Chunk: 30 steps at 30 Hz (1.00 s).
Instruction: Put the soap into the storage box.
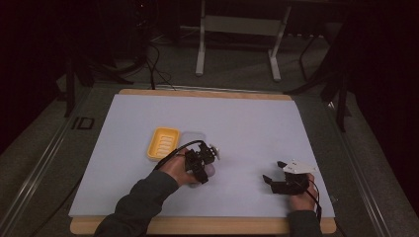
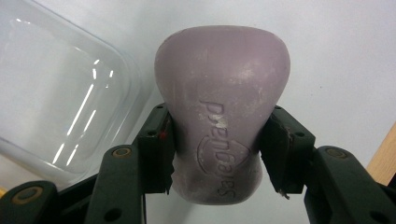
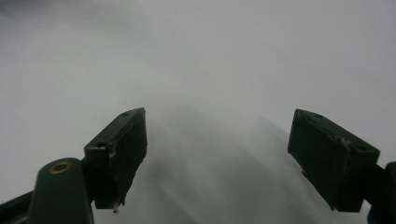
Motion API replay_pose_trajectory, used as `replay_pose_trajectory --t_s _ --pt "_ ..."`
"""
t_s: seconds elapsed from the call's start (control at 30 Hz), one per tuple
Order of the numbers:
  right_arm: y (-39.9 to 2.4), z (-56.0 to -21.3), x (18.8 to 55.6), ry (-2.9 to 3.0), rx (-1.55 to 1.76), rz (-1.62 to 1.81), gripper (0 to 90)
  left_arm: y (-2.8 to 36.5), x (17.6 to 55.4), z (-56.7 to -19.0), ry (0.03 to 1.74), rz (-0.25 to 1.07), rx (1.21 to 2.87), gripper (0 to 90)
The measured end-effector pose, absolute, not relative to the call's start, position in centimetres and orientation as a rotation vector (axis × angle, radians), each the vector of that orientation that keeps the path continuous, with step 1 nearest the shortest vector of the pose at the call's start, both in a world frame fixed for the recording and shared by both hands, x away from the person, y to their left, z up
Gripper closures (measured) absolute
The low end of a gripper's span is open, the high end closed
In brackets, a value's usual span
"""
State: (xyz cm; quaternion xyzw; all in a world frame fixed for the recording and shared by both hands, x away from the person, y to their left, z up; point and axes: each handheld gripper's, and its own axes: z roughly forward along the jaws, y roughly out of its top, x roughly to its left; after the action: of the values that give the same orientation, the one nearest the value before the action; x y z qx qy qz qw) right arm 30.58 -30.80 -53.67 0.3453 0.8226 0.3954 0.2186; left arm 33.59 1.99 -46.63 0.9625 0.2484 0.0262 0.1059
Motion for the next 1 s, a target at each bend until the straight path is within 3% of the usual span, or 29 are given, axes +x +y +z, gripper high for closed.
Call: replay_pose_trajectory --t_s 1.0 --pt "-30.8 -53.7 30.6 2.275 0.948 1.091 19.4 3.8 34.6 -45.0 0.777 0.137 2.818 49.8"
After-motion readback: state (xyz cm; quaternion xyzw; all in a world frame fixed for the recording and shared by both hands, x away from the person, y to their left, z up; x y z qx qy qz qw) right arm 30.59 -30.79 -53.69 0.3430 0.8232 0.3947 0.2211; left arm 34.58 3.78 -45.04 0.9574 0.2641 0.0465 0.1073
